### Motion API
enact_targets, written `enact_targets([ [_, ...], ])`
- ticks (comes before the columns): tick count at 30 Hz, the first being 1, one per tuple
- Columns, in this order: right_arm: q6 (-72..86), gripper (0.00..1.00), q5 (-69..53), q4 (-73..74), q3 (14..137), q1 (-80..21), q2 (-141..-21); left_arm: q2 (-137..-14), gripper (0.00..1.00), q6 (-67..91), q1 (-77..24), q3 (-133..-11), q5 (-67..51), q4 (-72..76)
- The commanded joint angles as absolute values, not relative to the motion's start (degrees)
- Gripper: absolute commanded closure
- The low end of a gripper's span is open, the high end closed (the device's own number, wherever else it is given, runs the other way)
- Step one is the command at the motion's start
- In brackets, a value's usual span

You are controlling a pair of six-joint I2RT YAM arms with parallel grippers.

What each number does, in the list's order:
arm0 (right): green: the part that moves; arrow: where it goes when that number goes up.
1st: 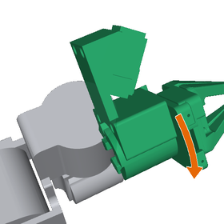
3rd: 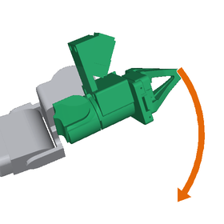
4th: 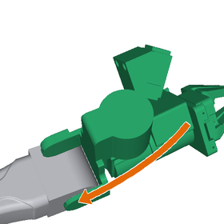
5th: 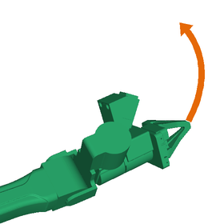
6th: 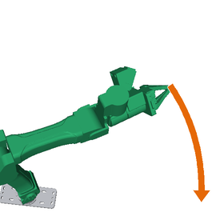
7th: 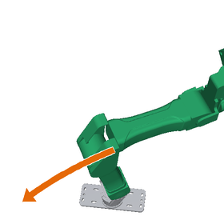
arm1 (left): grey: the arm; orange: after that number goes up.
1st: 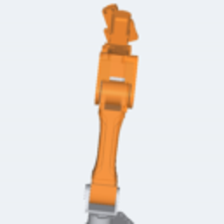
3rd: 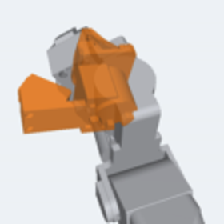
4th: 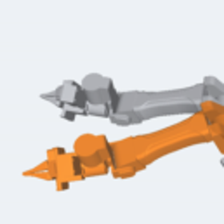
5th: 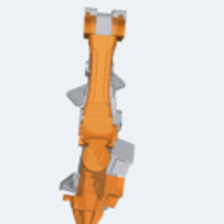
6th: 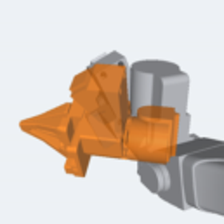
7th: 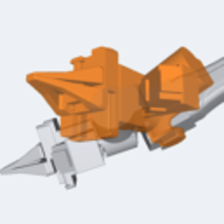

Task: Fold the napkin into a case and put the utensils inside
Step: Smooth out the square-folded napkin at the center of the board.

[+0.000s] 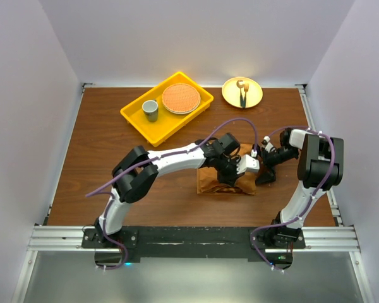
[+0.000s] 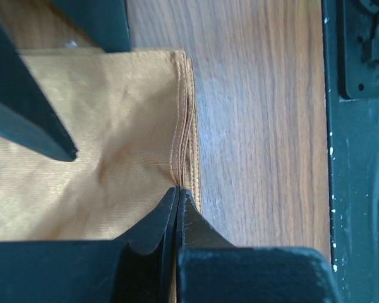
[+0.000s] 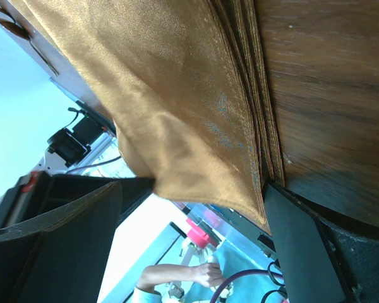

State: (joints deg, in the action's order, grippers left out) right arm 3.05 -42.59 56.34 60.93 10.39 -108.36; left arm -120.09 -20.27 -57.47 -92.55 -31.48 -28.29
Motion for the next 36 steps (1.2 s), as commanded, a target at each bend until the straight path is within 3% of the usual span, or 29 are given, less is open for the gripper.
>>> enact_targets([
  [1, 2.7, 0.02, -39.7, 55.4, 61.0, 10.3, -108.5, -121.0, 0.99, -21.0, -57.8, -94.6, -31.9, -28.2],
  [26, 2.0, 0.05, -38.5, 55.9, 61.8, 10.3, -107.6, -123.0, 0.94, -24.1, -58.0, -92.4, -31.4, -30.9],
  [29, 1.8, 0.05, -38.8, 56.1, 62.1, 10.3, -107.4, -122.8, 0.82, -24.3, -58.0, -92.2, -32.1, -30.8],
  [30, 1.8, 0.05, -38.9, 56.3, 62.2, 10.3, -107.5, -122.3, 0.72, -24.3, -58.0, -92.1, -32.7, -30.9],
  [33, 1.3, 0.06, -39.3, 57.0, 62.8, 10.3, -106.8, -119.0, 0.61, -24.0, -57.7, -91.5, -34.1, -30.4],
  [36, 1.1, 0.09, -39.1, 57.7, 63.3, 10.3, -106.4, -114.0, 0.58, -22.8, -56.2, -89.0, -35.6, -28.7],
])
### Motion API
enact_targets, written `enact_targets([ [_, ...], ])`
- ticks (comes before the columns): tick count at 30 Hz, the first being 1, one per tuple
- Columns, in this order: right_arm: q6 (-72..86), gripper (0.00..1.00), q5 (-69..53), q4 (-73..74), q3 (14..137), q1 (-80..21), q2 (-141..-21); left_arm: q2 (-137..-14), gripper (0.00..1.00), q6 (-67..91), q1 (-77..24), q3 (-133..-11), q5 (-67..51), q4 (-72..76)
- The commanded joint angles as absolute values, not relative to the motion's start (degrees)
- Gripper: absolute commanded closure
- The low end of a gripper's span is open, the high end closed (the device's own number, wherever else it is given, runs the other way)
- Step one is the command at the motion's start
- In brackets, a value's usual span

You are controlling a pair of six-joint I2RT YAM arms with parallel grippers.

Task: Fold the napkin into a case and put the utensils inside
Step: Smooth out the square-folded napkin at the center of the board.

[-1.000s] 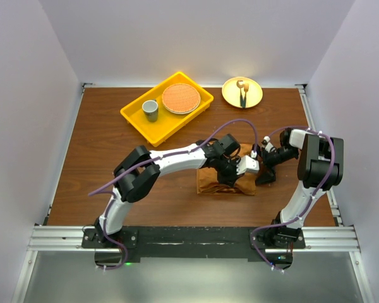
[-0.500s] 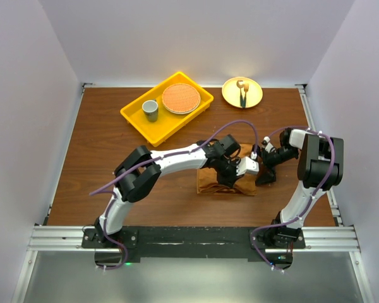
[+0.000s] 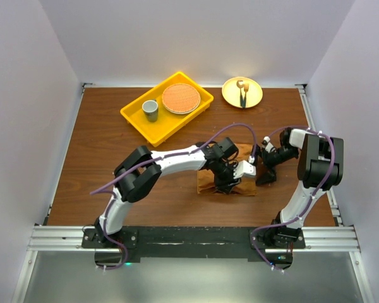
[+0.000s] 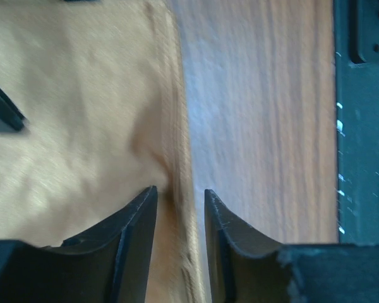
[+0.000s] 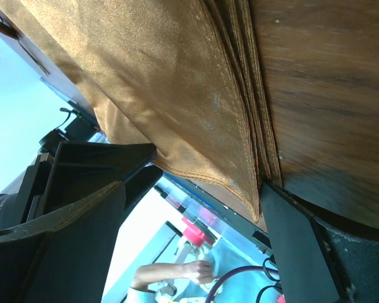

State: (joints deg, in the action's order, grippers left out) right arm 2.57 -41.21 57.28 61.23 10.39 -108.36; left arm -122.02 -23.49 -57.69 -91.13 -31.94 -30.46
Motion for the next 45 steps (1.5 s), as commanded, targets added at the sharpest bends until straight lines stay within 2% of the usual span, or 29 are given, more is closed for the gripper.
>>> enact_targets([
  [1, 0.7, 0.09, -39.2, 58.0, 63.6, 10.3, -106.3, -112.9, 0.58, -22.6, -55.6, -88.0, -35.8, -28.8],
  [7, 0.4, 0.17, -39.2, 61.4, 66.6, 10.3, -104.9, -104.7, 0.6, -22.9, -50.1, -80.3, -36.2, -27.3],
  [18, -2.3, 0.21, -33.6, 66.4, 73.1, 10.3, -100.5, -109.3, 0.87, -26.4, -48.7, -76.5, -31.5, -27.0],
  [20, -2.9, 0.26, -33.1, 64.9, 75.1, 10.3, -98.7, -110.1, 0.89, -27.3, -49.1, -76.2, -30.9, -26.6],
  [23, -3.7, 0.42, -36.2, 64.0, 75.8, 9.1, -98.3, -110.8, 0.9, -28.8, -50.0, -75.4, -29.4, -26.5],
  [30, -5.8, 0.65, -40.9, 62.4, 70.2, 1.7, -100.1, -112.6, 0.91, -29.2, -50.8, -75.1, -25.5, -26.9],
  [39, -6.4, 0.71, -36.6, 58.0, 66.1, 1.4, -105.9, -111.9, 0.88, -29.9, -50.8, -73.1, -23.5, -26.7],
  [45, -4.2, 0.72, -31.1, 57.0, 67.0, 1.5, -110.6, -109.9, 0.79, -33.0, -50.7, -72.1, -22.7, -28.3],
])
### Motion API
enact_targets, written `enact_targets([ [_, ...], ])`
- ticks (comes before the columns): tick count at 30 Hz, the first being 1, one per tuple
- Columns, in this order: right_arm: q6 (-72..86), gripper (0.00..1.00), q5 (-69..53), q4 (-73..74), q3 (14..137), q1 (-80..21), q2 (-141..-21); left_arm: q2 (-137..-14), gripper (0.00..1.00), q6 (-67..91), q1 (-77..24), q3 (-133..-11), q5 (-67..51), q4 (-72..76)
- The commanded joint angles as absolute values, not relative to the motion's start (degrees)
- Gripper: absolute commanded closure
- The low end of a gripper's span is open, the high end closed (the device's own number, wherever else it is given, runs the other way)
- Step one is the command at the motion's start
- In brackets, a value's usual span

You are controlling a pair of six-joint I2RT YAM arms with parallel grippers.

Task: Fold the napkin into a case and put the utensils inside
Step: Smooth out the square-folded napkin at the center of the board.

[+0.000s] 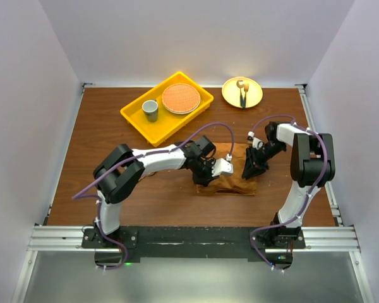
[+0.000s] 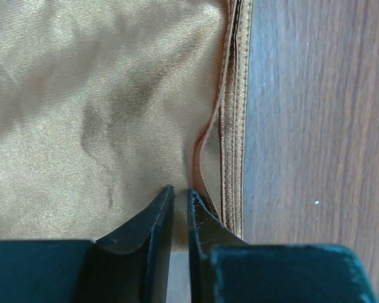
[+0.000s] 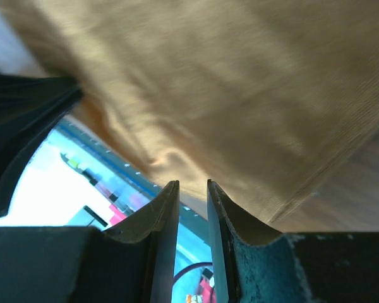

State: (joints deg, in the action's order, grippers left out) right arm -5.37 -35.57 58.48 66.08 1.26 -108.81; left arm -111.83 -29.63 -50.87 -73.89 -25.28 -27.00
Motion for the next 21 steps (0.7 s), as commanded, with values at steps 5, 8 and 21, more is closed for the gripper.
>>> enact_targets([
  [5, -3.0, 0.73, -27.5, 56.9, 67.2, 1.5, -111.8, -107.6, 0.73, -36.3, -50.6, -71.1, -21.9, -29.6],
  [8, -3.2, 0.73, -27.5, 57.3, 67.8, 1.5, -111.8, -106.7, 0.69, -38.1, -50.6, -70.7, -22.1, -30.1],
  [21, -4.1, 0.21, -51.9, 52.3, 85.4, 1.6, -93.4, -90.4, 0.0, -13.9, -41.5, -75.7, -31.7, -8.3],
])
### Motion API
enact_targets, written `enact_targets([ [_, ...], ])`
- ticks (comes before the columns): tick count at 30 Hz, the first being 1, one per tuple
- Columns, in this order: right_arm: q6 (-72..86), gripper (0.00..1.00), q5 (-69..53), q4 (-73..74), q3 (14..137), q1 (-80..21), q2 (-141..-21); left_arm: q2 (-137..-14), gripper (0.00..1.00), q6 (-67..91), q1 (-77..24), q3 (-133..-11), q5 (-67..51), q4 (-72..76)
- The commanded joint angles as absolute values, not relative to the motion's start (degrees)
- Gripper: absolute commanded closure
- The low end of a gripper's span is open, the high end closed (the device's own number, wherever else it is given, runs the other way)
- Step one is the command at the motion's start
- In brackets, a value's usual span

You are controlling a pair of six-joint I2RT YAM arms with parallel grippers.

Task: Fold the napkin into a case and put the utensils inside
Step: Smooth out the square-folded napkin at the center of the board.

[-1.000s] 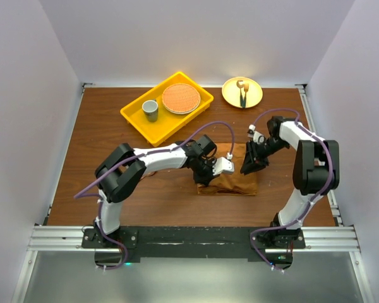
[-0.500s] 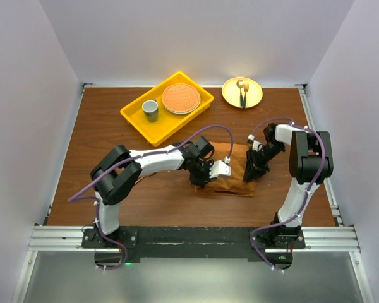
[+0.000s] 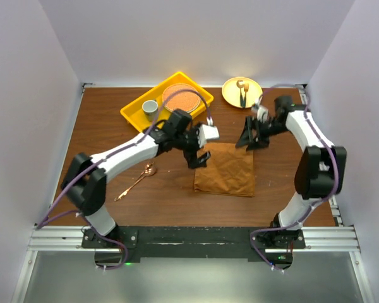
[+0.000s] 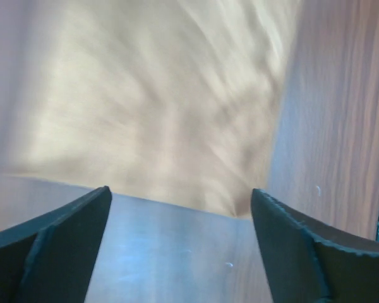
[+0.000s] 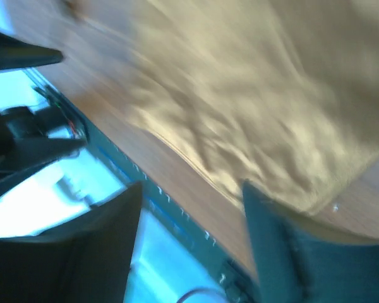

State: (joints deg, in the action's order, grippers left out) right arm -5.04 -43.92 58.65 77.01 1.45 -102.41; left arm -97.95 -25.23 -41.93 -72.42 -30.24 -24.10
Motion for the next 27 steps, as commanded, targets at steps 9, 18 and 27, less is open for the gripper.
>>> enact_targets([
  [9, 24.2, 0.02, -51.1, 9.4, 72.3, 2.0, -85.7, -88.0, 0.0, 15.9, -40.6, -65.8, -10.5, 24.0],
  [18, 44.8, 0.02, -52.2, -6.3, 61.2, -2.4, -95.4, -99.6, 0.0, 42.7, -38.4, -59.9, -14.9, 39.5],
  [27, 39.0, 0.02, -50.5, -3.9, 61.2, -2.1, -103.8, -115.6, 0.0, 56.9, -38.4, -61.6, -13.6, 48.8],
])
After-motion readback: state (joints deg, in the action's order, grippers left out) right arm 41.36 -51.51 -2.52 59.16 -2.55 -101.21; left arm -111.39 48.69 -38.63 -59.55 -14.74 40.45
